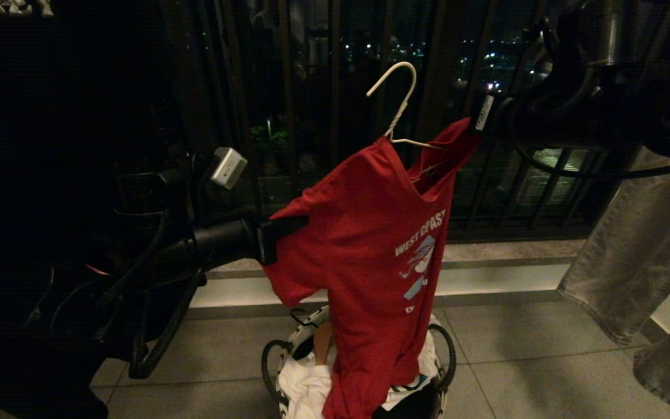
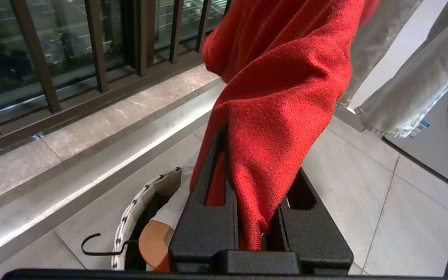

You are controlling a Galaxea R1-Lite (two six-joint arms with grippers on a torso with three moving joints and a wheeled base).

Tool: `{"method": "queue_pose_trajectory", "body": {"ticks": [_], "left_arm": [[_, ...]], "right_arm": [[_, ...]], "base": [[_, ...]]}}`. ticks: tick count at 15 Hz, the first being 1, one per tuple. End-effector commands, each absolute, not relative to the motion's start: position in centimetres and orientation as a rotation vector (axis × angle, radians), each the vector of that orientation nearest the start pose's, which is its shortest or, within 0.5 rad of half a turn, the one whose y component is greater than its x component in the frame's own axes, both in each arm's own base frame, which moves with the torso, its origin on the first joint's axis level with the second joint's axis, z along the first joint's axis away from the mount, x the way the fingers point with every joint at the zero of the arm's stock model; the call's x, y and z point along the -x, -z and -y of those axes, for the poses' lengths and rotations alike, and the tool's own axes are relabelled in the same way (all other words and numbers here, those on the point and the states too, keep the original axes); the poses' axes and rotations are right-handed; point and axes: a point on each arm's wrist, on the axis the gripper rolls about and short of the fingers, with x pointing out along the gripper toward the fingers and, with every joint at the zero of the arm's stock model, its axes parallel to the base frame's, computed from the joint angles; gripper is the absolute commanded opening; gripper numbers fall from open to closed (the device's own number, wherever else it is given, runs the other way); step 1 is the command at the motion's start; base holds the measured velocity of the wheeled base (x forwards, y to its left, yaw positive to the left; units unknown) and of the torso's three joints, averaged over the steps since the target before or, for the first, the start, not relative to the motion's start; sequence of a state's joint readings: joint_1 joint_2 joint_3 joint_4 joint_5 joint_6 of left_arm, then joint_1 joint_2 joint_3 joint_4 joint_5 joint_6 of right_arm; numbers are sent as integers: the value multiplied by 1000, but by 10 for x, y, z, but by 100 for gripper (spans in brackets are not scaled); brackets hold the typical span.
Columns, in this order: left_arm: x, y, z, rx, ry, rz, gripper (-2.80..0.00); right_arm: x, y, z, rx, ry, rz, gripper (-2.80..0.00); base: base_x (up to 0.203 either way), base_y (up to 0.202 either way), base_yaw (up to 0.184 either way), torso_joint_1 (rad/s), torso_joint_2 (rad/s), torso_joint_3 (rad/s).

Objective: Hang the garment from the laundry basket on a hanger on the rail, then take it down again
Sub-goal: Hang the clothes on the clothes rack

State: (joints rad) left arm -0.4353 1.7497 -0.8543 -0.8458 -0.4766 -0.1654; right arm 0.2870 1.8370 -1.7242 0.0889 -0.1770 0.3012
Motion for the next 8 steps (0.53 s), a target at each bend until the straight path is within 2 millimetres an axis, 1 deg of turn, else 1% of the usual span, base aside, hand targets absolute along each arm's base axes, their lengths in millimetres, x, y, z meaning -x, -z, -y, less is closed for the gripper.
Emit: {"method": "queue_pose_trajectory", "body": {"ticks": [1, 3, 6, 8], "left_arm": [[-281, -209, 142, 156, 909, -123, -280], [-278, -209, 141, 154, 910, -157, -280], [-282, -204, 143, 150, 906, -176, -280], [-286, -200, 144, 144, 905, -187, -280]], "right_arm": [[-361, -313, -96, -237, -54, -233, -280], [-368, -312, -92, -232, -19, -226, -280], [-369, -314, -88, -235, -10, -219, -280], [-365, -317, -87, -236, -12, -214, -280]], "base": [[0, 0, 0, 0, 0, 0], [0, 0, 0, 0, 0, 0], [0, 0, 0, 0, 0, 0], [0, 0, 0, 0, 0, 0]]}}
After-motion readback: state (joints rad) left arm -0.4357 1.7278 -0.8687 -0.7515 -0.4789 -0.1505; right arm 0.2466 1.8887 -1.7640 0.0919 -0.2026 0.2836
